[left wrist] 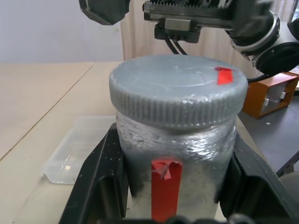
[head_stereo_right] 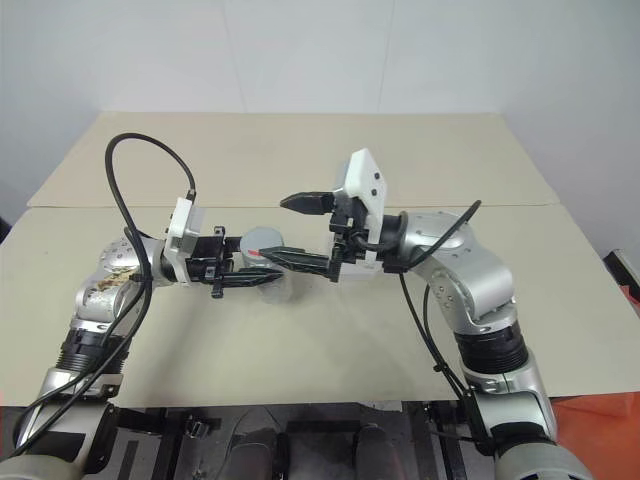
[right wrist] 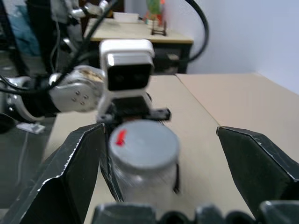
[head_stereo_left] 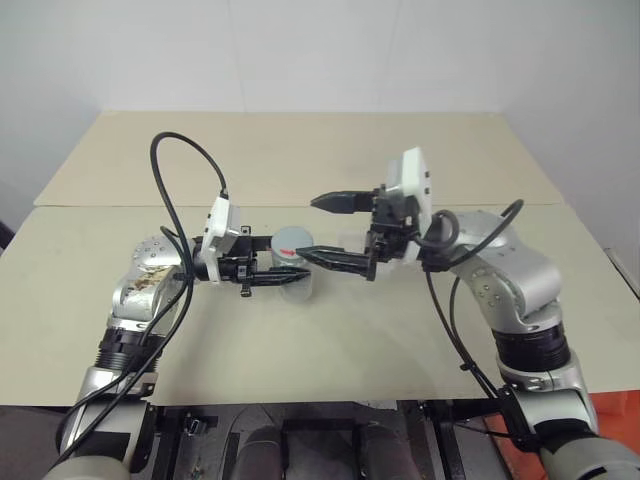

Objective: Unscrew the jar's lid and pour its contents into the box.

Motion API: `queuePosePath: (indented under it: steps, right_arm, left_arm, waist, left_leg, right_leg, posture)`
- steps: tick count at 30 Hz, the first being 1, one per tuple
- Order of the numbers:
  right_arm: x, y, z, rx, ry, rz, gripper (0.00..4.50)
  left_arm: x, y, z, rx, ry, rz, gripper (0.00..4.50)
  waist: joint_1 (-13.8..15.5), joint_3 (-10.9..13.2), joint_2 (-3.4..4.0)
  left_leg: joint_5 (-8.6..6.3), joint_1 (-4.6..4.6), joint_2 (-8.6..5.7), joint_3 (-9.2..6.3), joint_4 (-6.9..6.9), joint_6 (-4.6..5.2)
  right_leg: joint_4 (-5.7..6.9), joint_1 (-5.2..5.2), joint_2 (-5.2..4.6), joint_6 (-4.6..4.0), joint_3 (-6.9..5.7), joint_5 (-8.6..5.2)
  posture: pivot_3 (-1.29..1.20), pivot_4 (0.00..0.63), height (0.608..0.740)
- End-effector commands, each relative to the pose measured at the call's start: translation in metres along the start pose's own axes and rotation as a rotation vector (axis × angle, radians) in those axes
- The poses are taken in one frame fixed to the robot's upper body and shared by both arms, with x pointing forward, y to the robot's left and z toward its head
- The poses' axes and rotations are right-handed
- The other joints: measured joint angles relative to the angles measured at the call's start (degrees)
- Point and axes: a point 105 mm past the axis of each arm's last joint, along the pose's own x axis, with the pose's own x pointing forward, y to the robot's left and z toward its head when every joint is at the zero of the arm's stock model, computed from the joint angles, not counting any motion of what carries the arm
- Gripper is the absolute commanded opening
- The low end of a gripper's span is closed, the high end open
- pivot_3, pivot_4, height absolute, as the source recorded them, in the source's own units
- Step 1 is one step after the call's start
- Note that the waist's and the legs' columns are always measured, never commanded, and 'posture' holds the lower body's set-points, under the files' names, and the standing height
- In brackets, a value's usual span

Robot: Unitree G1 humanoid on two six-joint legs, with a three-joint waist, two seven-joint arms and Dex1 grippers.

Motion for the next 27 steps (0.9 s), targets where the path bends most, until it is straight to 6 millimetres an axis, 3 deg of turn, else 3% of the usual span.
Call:
queuePosePath:
  steps: [1,15,27]
  right_arm:
    - [0.009,-0.003,0.005,-0.042,-0.002,-0.011,4.48]
    - [0.030,-0.009,-0.004,-0.035,0.010,-0.009,4.48]
    - [0.011,-0.026,-0.009,-0.013,0.005,-0.059,4.48]
  left_arm:
    - [0.004,0.001,0.010,0.039,-0.013,-0.011,2.03]
    - [0.002,0.000,0.011,0.043,-0.010,-0.006,2.03]
    - [-0.002,-0.001,0.013,0.045,-0.004,-0.010,2.03]
  waist:
    - [0.0,0.0,0.00]
    - [0.0,0.0,0.01]
    - [0.0,0.0,0.01]
  left_leg:
    - [0.00,-0.01,0.00,0.00,0.00,0.00]
    - [0.00,-0.01,0.00,0.00,0.00,0.00]
    - [0.00,-0.01,0.00,0.00,0.00,0.00]
  right_leg:
    - [0.00,0.00,0.00,0.00,0.00,0.00]
    - [0.02,0.00,0.00,0.00,-0.01,0.00]
    - [0.02,-0.01,0.00,0.00,-0.01,0.00]
  posture:
    - [0.00,0.150,0.740]
    - [0.00,0.150,0.740]
    - [0.00,0.150,0.740]
